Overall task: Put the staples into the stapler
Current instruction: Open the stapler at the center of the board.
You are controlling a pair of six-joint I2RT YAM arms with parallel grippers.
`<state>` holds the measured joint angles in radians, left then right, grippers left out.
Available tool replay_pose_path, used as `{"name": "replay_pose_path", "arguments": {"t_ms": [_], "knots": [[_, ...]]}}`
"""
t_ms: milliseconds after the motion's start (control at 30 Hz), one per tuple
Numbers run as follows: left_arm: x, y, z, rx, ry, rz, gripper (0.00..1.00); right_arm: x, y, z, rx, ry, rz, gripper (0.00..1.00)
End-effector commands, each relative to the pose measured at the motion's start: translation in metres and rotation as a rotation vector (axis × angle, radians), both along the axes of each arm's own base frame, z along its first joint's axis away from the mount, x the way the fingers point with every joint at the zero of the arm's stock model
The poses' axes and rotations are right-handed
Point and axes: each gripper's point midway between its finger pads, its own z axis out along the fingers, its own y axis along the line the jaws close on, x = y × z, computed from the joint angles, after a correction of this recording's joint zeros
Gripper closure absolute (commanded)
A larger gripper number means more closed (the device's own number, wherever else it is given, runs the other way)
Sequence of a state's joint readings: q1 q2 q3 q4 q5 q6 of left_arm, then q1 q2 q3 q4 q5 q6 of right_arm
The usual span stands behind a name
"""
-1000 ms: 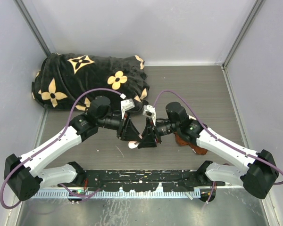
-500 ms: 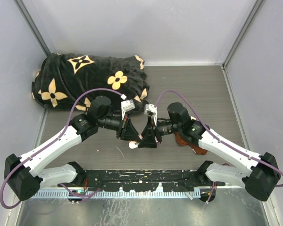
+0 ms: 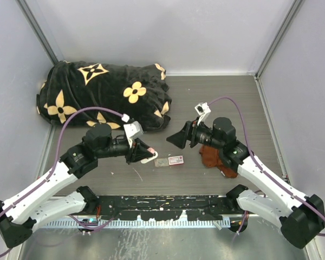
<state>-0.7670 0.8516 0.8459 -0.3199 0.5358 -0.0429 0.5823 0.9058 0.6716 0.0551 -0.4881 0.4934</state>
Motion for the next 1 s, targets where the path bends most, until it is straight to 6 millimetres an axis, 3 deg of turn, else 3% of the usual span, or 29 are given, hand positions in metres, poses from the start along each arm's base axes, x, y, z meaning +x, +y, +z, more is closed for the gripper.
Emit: {"name": "replay_pose_path", "arguments": {"t_ms": [0,233,700,967], "knots": [[0.016,0.006,-0.003,0.087,-0.229,0.075,1.0,0.019,-0.002,-0.01,0.147,0.312,-0.178,0.22],[0.011,0.0,-0.019,0.169,-0.3,0.048,1.0,-0.004,0.022,-0.019,0.25,0.485,-0.048,0.27],[0.007,-0.003,-0.033,0.203,-0.271,0.019,1.0,-0.047,0.068,-0.022,0.211,0.527,0.224,0.47],[0.007,-0.002,-0.034,0.207,-0.281,0.023,1.0,-0.05,0.076,-0.032,0.196,0.559,0.245,0.62]]}}
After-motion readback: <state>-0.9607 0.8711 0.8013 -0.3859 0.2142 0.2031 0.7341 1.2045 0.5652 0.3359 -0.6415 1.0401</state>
